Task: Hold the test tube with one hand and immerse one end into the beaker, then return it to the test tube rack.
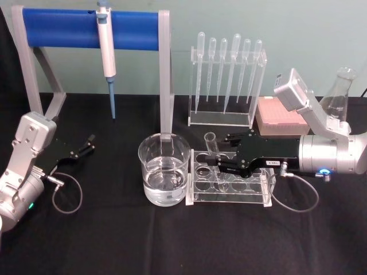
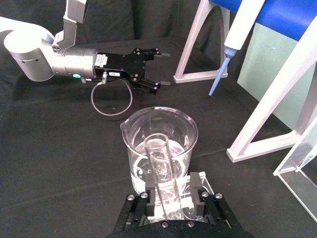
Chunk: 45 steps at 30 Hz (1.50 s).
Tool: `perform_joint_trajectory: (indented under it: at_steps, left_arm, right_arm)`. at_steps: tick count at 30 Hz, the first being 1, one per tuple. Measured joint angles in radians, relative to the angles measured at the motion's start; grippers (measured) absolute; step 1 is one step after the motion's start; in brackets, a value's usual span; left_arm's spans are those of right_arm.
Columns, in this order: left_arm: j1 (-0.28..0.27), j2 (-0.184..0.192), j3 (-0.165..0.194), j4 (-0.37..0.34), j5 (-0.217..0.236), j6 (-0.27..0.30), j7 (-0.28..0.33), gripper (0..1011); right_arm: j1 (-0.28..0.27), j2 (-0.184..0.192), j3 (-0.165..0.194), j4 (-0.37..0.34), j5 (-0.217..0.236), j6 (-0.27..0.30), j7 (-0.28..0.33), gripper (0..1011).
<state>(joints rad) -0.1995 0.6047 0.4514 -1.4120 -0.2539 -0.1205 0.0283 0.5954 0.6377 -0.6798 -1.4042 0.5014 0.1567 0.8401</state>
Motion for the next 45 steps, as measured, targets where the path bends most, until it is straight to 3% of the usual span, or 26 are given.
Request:
perform_joint_trajectory:
  at_steps: [7,21,34,40,45]
  left_arm:
    - [0.000,0.000,0.000,0.000,0.000,0.000,0.000,1000]
    - [0.000,0.000,0.000,0.000,0.000,0.000,0.000,1000]
    - [0.000,0.000,0.000,0.000,0.000,0.000,0.000,1000]
    - [0.000,0.000,0.000,0.000,0.000,0.000,0.000,1000]
    - [0.000,0.000,0.000,0.000,0.000,0.000,0.000,1000]
  right_arm:
    - [-0.001,0.000,0.000,0.000,0.000,0.000,0.000,242]
    - [-0.001,0.000,0.000,0.000,0.000,0.000,-0.001,231]
    - [-0.098,0.026,0.104,-0.087,0.069,-0.089,-0.091,231]
    - [-0.109,0.030,0.129,-0.116,0.099,-0.088,-0.094,231]
    - [-0.105,0.039,0.141,-0.146,0.131,-0.053,-0.097,231]
